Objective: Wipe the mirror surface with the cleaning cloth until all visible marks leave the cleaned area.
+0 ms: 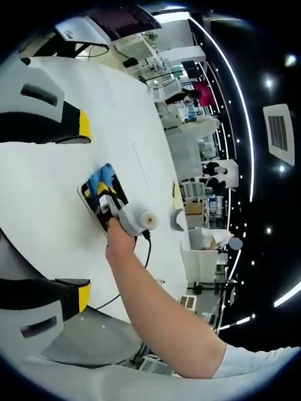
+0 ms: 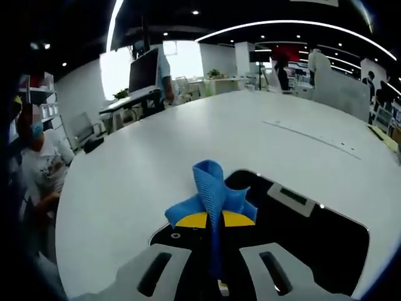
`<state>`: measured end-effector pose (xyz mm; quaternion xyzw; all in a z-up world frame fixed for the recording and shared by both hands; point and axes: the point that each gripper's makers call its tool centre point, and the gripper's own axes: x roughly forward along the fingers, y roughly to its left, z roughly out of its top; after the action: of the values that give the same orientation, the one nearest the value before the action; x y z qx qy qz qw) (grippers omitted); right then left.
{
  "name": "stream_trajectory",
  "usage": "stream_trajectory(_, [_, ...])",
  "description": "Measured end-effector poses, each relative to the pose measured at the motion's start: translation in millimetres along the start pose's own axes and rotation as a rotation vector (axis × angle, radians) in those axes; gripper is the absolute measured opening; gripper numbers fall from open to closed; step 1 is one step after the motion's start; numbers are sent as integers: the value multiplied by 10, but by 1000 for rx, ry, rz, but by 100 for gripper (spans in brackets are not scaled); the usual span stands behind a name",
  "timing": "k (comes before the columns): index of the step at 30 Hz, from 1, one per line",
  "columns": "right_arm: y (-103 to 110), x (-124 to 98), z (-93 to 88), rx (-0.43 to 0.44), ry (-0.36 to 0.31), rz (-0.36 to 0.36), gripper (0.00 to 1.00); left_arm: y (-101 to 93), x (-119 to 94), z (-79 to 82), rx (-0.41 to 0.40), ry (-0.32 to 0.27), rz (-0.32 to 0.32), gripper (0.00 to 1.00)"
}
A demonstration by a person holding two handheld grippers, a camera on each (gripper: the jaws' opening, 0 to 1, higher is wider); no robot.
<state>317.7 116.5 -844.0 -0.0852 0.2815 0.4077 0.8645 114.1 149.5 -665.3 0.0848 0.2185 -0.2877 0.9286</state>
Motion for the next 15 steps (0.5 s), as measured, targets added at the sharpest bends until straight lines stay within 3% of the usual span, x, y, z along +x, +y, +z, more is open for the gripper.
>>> stream_trajectory(15, [-63, -173, -96, 3, 7, -30, 1, -36, 25, 26, 16, -9, -33, 89])
